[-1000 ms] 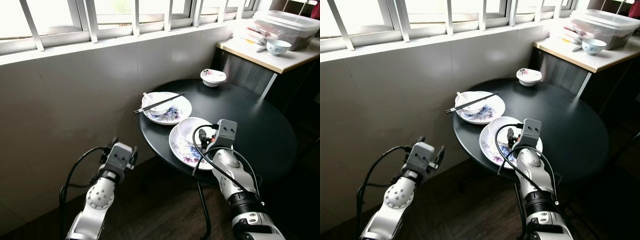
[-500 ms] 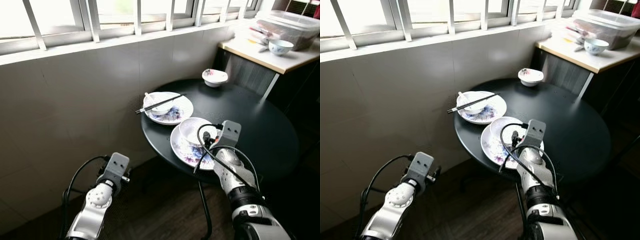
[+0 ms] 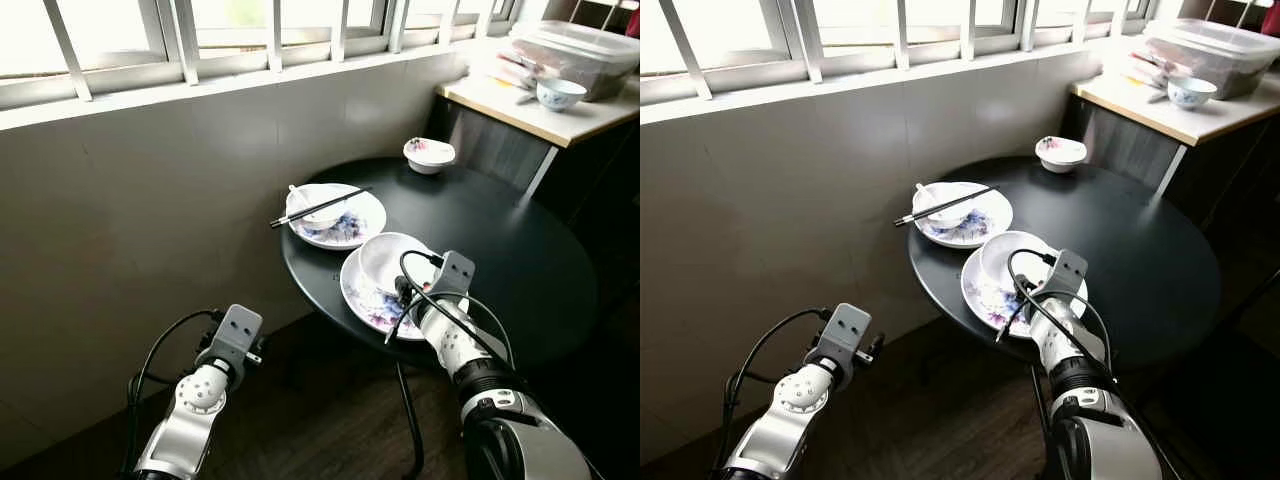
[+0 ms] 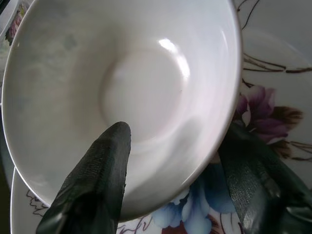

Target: Kitchen organization

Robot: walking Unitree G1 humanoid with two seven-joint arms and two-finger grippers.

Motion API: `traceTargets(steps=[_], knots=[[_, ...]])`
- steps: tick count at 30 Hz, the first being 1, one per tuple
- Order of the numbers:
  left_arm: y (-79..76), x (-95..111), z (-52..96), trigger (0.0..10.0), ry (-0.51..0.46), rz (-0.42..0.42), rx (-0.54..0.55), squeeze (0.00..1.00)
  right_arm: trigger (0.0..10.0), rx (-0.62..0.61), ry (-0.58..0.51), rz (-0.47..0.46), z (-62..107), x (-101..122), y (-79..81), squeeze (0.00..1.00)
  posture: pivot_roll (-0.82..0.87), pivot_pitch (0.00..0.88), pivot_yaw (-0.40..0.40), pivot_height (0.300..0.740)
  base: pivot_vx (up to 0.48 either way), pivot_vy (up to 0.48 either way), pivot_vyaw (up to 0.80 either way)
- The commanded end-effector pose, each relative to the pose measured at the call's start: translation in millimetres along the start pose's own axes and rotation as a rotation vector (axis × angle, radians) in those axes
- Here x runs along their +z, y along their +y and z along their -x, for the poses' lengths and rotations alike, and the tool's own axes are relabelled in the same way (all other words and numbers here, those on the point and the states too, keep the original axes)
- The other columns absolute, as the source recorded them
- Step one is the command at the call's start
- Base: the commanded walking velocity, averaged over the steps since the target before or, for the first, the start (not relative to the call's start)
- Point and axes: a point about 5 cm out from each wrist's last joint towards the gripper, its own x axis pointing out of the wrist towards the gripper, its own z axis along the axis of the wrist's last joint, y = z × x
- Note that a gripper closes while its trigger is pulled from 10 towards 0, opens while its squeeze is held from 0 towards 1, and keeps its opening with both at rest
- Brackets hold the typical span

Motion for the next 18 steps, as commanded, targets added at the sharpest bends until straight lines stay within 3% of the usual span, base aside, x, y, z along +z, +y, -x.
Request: traceTargets(steps=[1,3,4,5,6,7,8,9,18], knots=[[-1.3,4.4,-1.1,10.0,-0.011,-0.011,-0.002,0.00,10.0,0.008,0.003,-0.034,-0.5,6.8,1.3,0.00,0.09,0.000,-0.061,0.740,0.000,0.000,0.00],[-1.8,4.8,-1.4,10.0,-0.014,-0.009,-0.001,0.00,9.5,0.012,0.021,-0.089,-1.7,8.7,2.2,0.00,0.10,0.000,-0.064,0.740,0.000,0.000,0.00],[-1.9,4.9,-1.4,10.0,-0.015,-0.009,-0.002,0.00,5.4,0.007,0.017,-0.084,-1.9,9.6,1.9,0.00,0.10,0.000,-0.065,0.740,0.000,0.000,0.00],[-2.0,5.0,-1.4,10.0,-0.016,-0.010,-0.002,0.00,4.2,0.005,0.014,-0.083,-2.0,10.3,1.9,0.00,0.10,0.000,-0.065,0.740,0.000,0.000,0.00],[-2.1,5.0,-1.4,10.0,-0.017,-0.010,-0.002,0.00,4.2,0.004,0.014,-0.083,-2.3,10.7,1.9,0.00,0.10,0.000,-0.065,0.740,0.000,0.000,0.00],[-2.2,5.2,-1.4,10.0,-0.018,-0.011,-0.002,0.00,1.8,0.006,0.019,-0.103,-2.6,10.5,2.5,0.00,0.10,0.000,-0.066,0.740,0.000,0.000,0.00],[-2.2,5.2,-1.4,10.0,-0.018,-0.011,-0.002,0.00,1.8,0.006,0.019,-0.103,-2.6,10.5,2.5,0.00,0.10,0.000,-0.066,0.740,0.000,0.000,0.00],[-2.5,5.3,-1.4,10.0,-0.019,-0.011,-0.003,0.00,0.0,0.005,0.012,-0.125,-2.8,11.4,2.5,0.00,0.10,0.000,-0.067,0.740,0.000,0.000,0.00],[-3.8,5.3,-1.2,10.0,-0.026,-0.007,-0.011,0.00,0.0,-0.021,0.047,-0.234,-3.5,6.7,-1.0,0.00,0.09,0.000,-0.065,0.740,0.000,0.000,0.00]])
